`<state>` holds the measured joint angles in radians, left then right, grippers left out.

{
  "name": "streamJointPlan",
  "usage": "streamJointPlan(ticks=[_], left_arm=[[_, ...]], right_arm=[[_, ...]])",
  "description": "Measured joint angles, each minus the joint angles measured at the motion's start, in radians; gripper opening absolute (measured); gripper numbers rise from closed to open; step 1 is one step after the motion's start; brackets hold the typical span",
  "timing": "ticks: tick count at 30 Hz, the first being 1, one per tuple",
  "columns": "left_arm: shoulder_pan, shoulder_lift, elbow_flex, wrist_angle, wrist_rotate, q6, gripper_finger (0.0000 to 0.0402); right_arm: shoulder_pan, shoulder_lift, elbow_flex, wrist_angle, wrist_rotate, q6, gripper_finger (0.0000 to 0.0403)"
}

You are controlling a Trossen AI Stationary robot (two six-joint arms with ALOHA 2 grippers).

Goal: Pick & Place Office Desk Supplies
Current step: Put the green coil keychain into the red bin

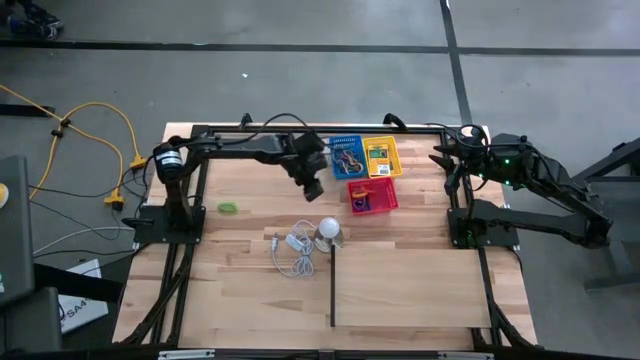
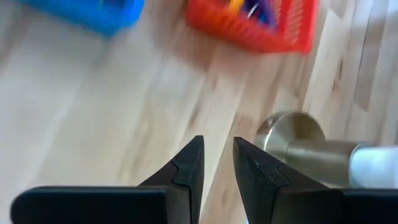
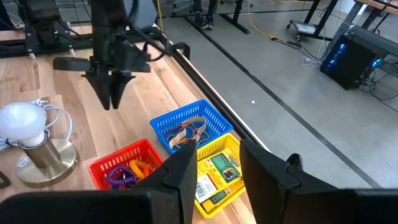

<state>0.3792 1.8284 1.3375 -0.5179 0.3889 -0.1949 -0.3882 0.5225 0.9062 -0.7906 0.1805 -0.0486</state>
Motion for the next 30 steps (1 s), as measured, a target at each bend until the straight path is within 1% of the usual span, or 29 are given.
streamJointPlan(ticks=[3,7,10,16,20,23,25,30], left_arm=[[0.015,-0.047,-0.117,0.051,0.026,-0.064,0.0082],[0.02,-0.158,-0.305,0.163,0.015,-0.151,0.0082],[0.016,-0.266,-0.428,0.218,-0.037,-0.21,0.0082],[-0.02,-0.49,-0.622,0.223,-0.178,-0.32,0.0082],[-0.046,-0.62,-0.73,0.184,-0.242,-0.394,0.0082],[-0.054,-0.699,-0.785,0.126,-0.266,-0.435,0.0082],[-0.054,-0.743,-0.806,0.076,-0.275,-0.465,0.0082],[-0.046,-0.83,-0.806,-0.092,-0.32,-0.501,0.0082]], right_arm=[[0.0,0.0,0.0,0.0,0.0,0.0,0.011],[0.0,0.0,0.0,0.0,0.0,0.0,0.011],[0.0,0.0,0.0,0.0,0.0,0.0,0.011],[0.0,0.0,0.0,0.0,0.0,0.0,0.011],[0.0,0.0,0.0,0.0,0.0,0.0,0.011],[0.0,0.0,0.0,0.0,0.0,0.0,0.011],[0.0,0.0,0.0,0.0,0.0,0.0,0.011],[0.0,0.0,0.0,0.0,0.0,0.0,0.011]])
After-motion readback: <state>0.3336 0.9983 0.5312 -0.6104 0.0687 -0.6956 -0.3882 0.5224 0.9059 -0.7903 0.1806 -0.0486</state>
